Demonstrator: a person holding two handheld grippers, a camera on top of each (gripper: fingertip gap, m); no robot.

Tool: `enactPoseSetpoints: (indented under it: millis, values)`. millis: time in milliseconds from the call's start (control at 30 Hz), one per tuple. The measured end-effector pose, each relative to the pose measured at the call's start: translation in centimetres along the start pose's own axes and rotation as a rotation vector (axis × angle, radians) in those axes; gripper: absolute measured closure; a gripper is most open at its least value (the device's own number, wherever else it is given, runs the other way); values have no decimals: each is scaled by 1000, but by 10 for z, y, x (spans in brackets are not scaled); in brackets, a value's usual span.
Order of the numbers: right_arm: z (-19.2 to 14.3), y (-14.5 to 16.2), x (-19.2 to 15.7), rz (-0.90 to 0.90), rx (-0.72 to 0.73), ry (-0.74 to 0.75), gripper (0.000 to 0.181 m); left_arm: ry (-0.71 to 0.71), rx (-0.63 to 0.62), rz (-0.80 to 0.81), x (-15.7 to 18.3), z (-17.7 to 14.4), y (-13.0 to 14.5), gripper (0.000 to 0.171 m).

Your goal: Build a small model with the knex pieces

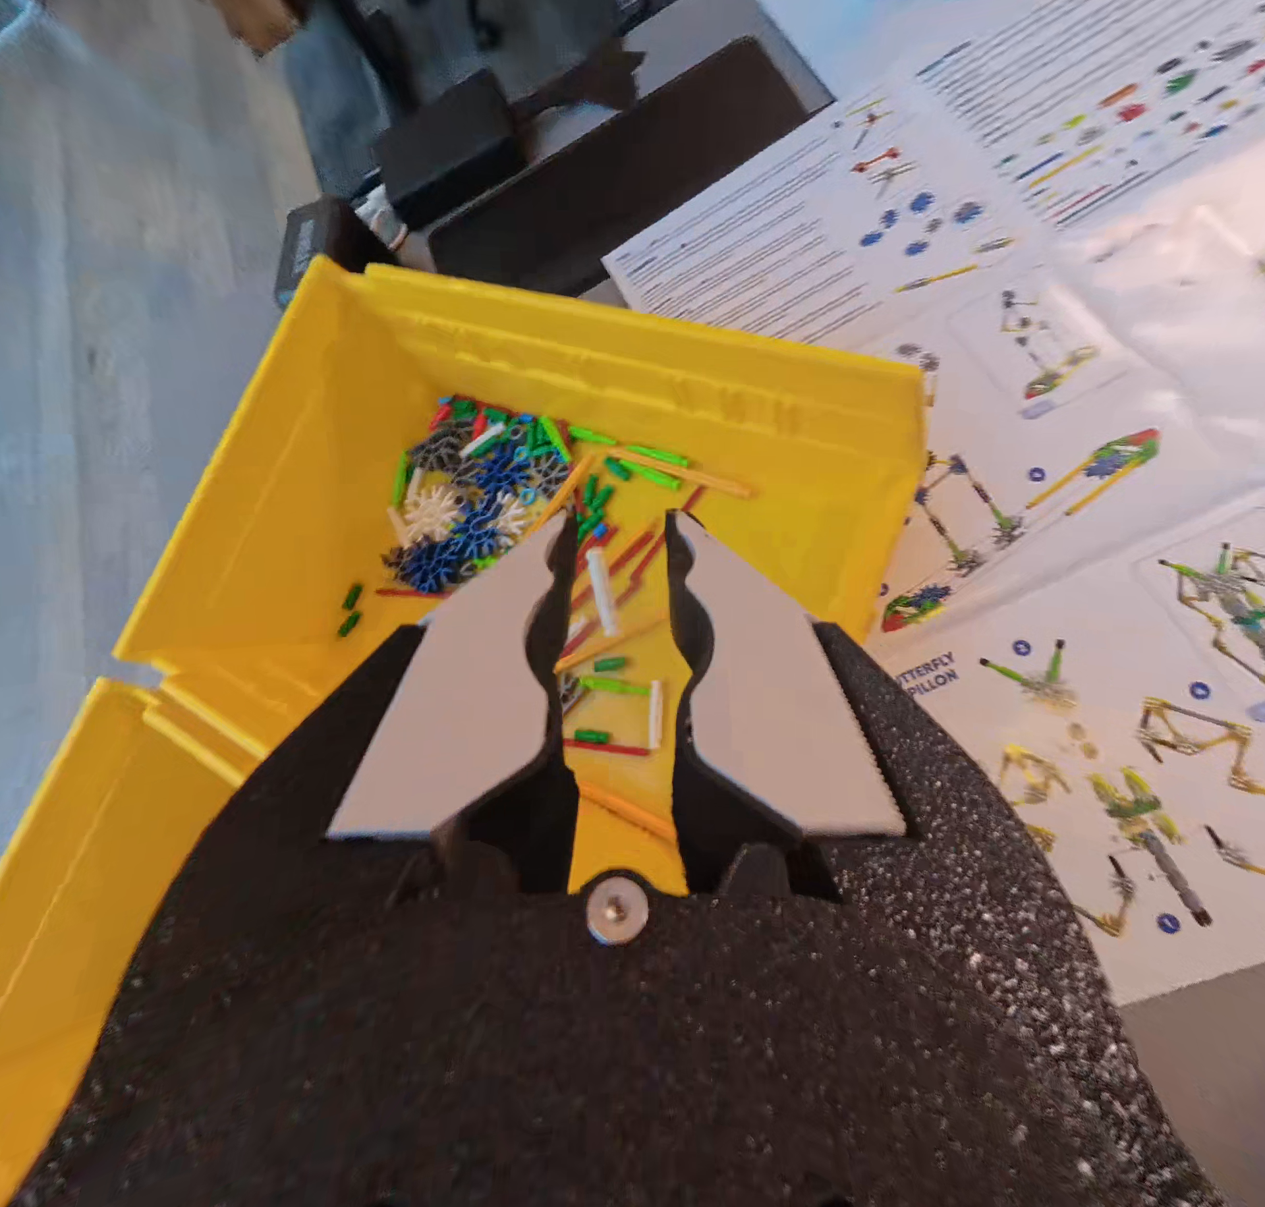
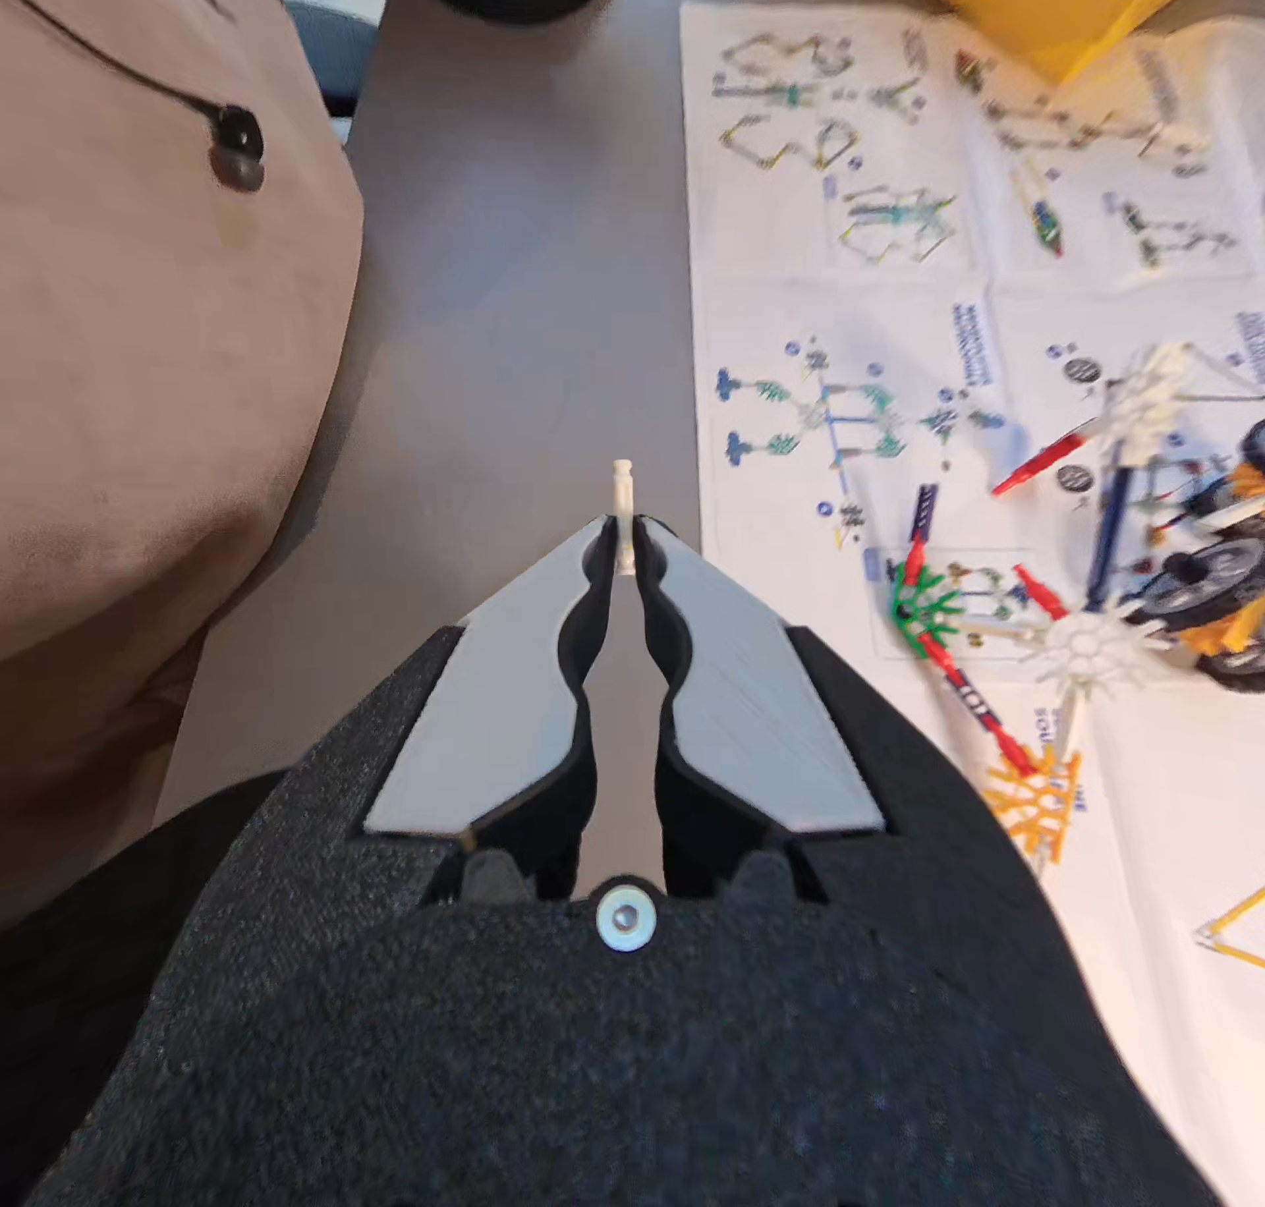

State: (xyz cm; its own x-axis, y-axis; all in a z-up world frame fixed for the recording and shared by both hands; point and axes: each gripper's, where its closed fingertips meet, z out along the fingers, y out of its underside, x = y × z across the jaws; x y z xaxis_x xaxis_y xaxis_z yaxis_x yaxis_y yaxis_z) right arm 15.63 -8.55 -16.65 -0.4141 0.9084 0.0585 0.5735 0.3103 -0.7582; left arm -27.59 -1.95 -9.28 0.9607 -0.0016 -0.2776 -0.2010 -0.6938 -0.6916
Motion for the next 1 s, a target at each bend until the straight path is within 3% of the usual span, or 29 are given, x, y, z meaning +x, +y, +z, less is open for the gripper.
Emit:
enactPoseSetpoints:
  millis: [67,133,167,233,333,433,533,700,1000]
  values:
    - [0,-21,13,-2,71,52,179,-19,31,-37,-6,-3,3,134]
    - [0,-41,27,1,138,111,179,87,160,-52,21,-15,-12,133]
    - [1,-50,33,2,164,131,179,203,231,-75,48,-22,-21,134]
    - [3,-69,48,-5,221,209,178,575,341,-150,123,-47,-36,135]
    - [14,-91,58,-59,257,278,179,1134,378,-303,231,-91,-37,133]
    - [31,-103,55,-147,234,312,178,1374,299,-386,297,-106,-19,134]
    - [44,-107,51,-194,202,323,178,1361,267,-379,318,-98,-9,148]
    - [55,-104,51,-237,164,353,178,1340,271,-348,317,-94,-5,168]
    - [58,-103,58,-233,190,384,178,1295,311,-303,307,-89,-2,171]
